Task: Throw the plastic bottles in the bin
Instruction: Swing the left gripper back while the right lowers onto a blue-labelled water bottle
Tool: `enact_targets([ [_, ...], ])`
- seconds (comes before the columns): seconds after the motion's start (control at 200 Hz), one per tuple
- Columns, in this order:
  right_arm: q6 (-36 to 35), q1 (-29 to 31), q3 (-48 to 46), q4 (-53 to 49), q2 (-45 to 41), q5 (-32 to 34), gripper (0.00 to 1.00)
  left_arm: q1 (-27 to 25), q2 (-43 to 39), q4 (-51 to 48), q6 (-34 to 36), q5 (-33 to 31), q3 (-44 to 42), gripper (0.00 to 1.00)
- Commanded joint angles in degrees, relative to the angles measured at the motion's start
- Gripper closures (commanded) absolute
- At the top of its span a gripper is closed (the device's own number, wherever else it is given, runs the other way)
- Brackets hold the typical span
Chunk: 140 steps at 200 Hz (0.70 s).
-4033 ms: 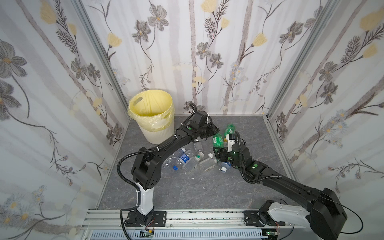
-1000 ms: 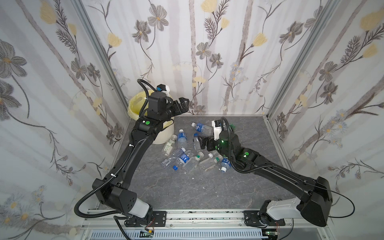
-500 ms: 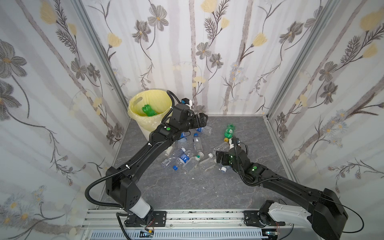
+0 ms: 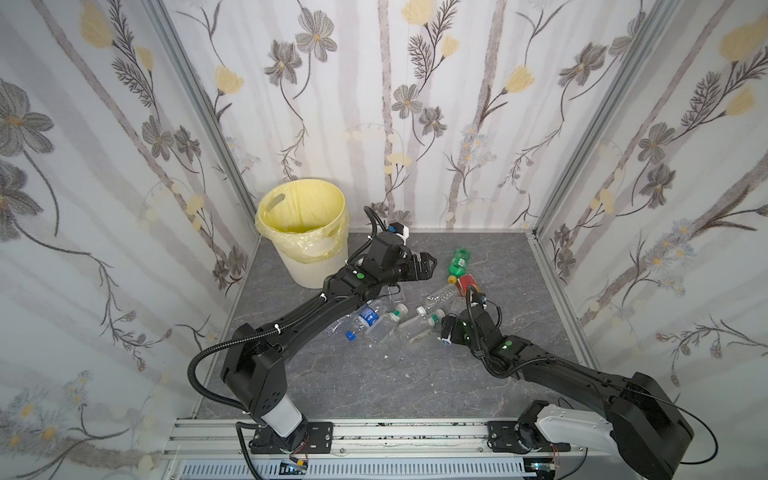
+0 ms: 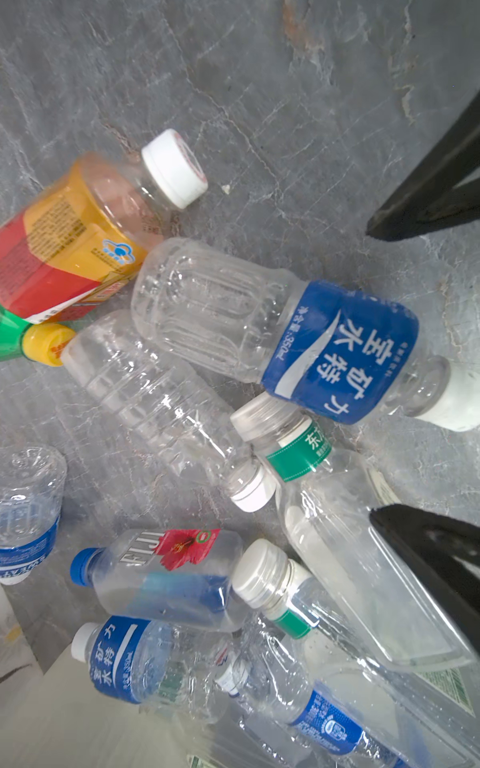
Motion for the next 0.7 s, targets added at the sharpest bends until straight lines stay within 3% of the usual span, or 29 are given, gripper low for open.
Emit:
enact_targets([
  [0.0,1.6,-0.5,-0.6,4.6,1.0,-1.8,0.02,-0.1,-1.3,3.9,-1.6,0.3,-2.4,0.00],
  [0.255,2.1,-3.0,-0.9,8.3,5.1,-5.3,0.05,-0.4,-2.3,6.2,-3.7,1.5,-8.0,0.00],
  [0.694,2.6,-4.5,-0.4,11.6,11.0,-8.3,0.20,-1.0,-1.0,7.2,-5.1,2.4,-8.3,0.00],
])
